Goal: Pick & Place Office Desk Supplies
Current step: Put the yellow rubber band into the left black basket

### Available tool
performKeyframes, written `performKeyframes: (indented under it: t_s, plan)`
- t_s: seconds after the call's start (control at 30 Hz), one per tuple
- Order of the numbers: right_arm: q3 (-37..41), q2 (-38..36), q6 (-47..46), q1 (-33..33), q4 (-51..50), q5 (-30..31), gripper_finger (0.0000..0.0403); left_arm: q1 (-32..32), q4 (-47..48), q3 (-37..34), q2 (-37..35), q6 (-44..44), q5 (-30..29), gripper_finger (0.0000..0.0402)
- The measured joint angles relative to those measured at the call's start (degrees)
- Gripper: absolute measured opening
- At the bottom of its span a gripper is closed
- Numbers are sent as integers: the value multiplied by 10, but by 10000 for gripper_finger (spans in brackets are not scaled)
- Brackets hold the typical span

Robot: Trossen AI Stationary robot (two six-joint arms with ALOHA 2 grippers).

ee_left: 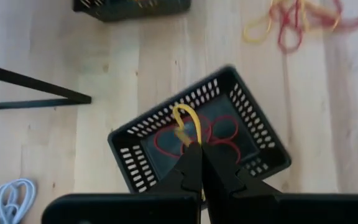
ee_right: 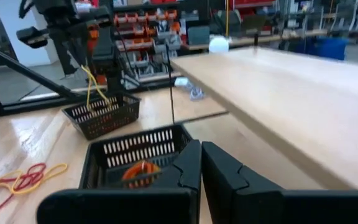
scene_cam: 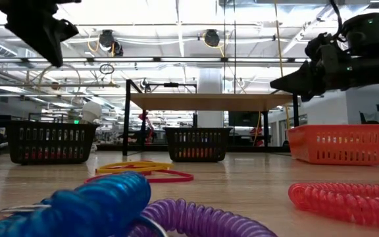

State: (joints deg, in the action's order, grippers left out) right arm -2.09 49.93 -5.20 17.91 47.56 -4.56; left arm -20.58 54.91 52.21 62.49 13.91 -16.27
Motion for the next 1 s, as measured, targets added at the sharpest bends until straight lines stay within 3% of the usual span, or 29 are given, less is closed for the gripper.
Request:
performKeyframes:
  t_s: [0.6, 1.0]
  plan:
    - [0, 0, -38, 0, -7, -1, 4, 85, 14, 0, 135, -46, 62, 0]
    - [0, 0, -57, -2, -7, -22, 4, 91, 12, 0, 212, -36, 80, 9]
